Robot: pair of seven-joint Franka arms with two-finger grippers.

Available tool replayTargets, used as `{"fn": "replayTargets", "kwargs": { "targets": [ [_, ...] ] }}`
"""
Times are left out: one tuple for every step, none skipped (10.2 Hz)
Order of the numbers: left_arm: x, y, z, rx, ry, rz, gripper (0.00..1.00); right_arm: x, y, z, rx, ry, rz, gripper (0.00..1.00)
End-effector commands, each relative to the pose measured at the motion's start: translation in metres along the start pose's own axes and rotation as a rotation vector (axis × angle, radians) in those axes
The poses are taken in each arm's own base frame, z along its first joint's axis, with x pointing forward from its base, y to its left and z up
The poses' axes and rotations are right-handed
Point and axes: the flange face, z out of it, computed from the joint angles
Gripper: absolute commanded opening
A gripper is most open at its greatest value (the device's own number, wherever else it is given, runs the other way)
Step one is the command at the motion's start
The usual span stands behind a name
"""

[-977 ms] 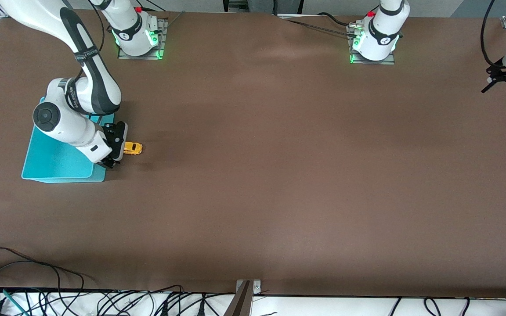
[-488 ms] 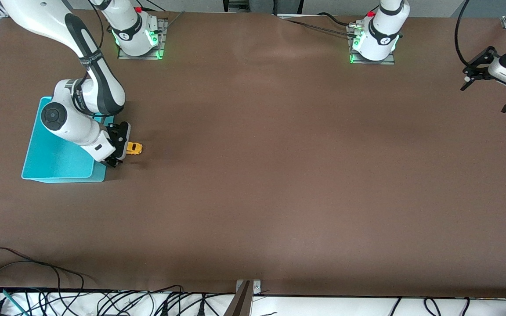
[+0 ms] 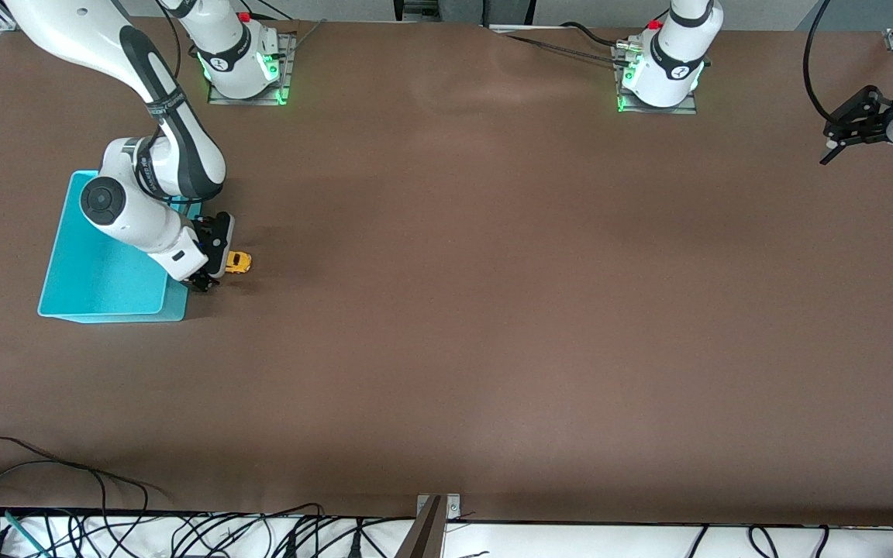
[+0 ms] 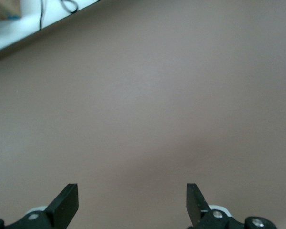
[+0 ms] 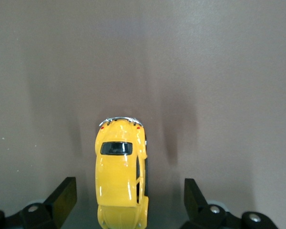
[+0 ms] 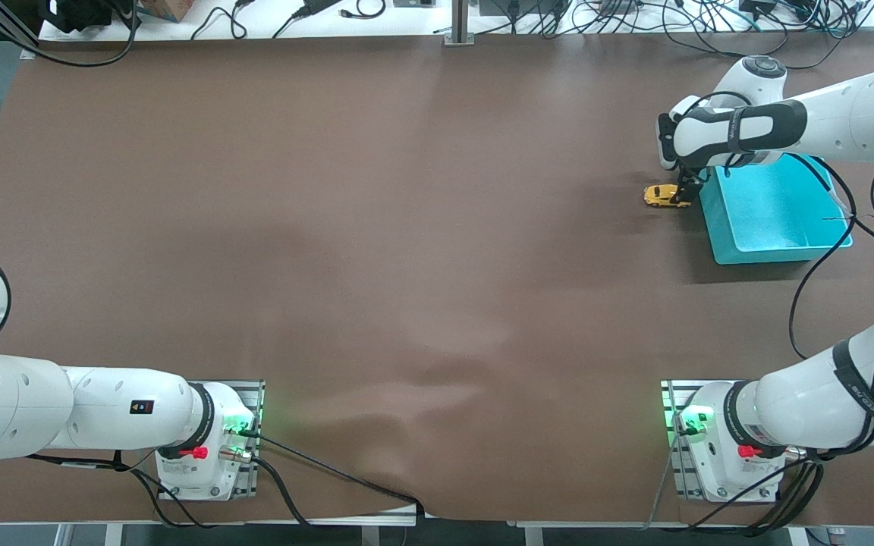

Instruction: Wind up and store yellow beetle car

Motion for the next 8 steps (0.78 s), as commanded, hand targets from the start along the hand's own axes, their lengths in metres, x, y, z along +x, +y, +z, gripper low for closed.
{"fn": "replayTargets", "kwargs": {
  "targets": [
    [0.006, 0.0151, -0.0039, 0.005, -0.013, -0.209, 1.0, -0.0009, -0.0049, 0.009, -0.02, -0.004, -0.022, 1.0],
    [0.0055, 0.0137, -0.0017, 0.005, -0.018, -0.22, 1.0, -0.0002, -0.005, 0.0111, -0.029, -0.003, -0.023, 1.0],
    [0.0051, 0.0131, 0.004, 0.003, -0.03, -0.225, 1.0, -0.0003, -0.0051, 0.0126, -0.027, -0.003, -0.023, 1.0],
    [0.004, 0.0125, 0.0039, -0.003, -0.029, -0.259, 1.0, -0.0002, -0.005, 0.0118, -0.029, -0.003, -0.023, 0.71],
    [0.0044, 0.0148, 0.004, -0.031, -0.027, -0.323, 1.0, -0.0002, -0.0048, 0.0117, -0.03, -0.003, -0.026, 0.46],
    [0.0039, 0.0137, 0.0042, -0.034, -0.029, -0.341, 1.0, 0.0, -0.0033, 0.0103, -0.041, -0.002, -0.045, 0.25],
    [0.0042, 0.0136, 0.0051, -0.034, -0.032, -0.343, 1.0, 0.0, -0.003, 0.01, -0.044, -0.002, -0.054, 0.05],
    [0.0041, 0.0113, 0.0059, -0.036, -0.031, -0.341, 1.0, 0.0001, -0.0028, 0.0092, -0.046, -0.002, -0.054, 0.0]
  ]
}}
